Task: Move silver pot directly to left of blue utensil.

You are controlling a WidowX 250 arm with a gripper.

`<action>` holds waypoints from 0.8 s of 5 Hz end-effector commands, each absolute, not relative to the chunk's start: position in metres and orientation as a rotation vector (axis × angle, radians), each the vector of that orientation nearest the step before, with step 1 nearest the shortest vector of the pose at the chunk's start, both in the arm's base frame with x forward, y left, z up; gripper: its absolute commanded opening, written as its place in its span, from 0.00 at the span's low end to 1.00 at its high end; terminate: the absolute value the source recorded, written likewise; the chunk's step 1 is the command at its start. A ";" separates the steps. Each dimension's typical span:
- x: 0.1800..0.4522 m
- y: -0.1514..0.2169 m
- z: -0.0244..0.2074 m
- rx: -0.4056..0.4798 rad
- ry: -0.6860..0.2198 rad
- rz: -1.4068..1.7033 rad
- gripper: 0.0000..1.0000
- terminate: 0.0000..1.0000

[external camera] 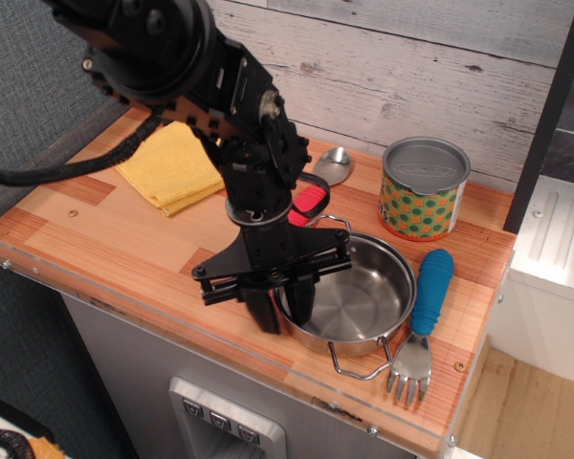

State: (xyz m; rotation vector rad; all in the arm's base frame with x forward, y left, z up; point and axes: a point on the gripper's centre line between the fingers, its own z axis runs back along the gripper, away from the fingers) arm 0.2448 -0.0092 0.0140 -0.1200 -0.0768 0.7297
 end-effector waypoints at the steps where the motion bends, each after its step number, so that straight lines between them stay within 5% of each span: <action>1: 0.239 0.006 0.034 -0.138 -0.126 0.704 1.00 0.00; 3: 0.237 0.013 0.076 -0.098 -0.180 0.642 1.00 0.00; 4: 0.239 0.028 0.092 -0.041 -0.115 0.501 1.00 0.00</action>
